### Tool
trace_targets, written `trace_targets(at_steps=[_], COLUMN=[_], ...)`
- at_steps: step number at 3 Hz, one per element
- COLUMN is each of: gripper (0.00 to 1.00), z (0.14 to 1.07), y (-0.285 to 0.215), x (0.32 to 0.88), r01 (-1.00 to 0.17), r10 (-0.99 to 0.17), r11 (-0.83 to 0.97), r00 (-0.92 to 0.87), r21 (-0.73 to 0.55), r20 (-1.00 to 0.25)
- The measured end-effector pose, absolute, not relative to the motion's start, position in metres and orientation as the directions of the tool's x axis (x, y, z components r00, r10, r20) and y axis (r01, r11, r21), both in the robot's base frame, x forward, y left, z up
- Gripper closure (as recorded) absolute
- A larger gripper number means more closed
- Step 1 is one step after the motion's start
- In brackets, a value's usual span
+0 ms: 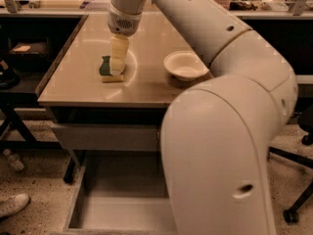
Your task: Place sponge into middle drawer
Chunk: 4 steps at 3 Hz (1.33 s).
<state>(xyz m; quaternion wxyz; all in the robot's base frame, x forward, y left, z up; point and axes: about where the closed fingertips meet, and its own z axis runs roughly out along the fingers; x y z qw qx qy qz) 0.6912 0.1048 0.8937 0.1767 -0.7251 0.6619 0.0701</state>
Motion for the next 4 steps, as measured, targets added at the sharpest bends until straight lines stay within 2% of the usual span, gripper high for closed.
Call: trace_targets(at_steps=[2, 4], gripper=[0.0, 0.0], z=[0.852, 0.82], y=[0.136, 0.136], x=[0.722, 0.741], r01=[-0.986, -0.986], r10=[-0.952, -0.96], r11=[-0.126, -0.135], r00=[0.151, 0.154], r21=[-0.111, -0.094], r20=[-0.267, -0.233])
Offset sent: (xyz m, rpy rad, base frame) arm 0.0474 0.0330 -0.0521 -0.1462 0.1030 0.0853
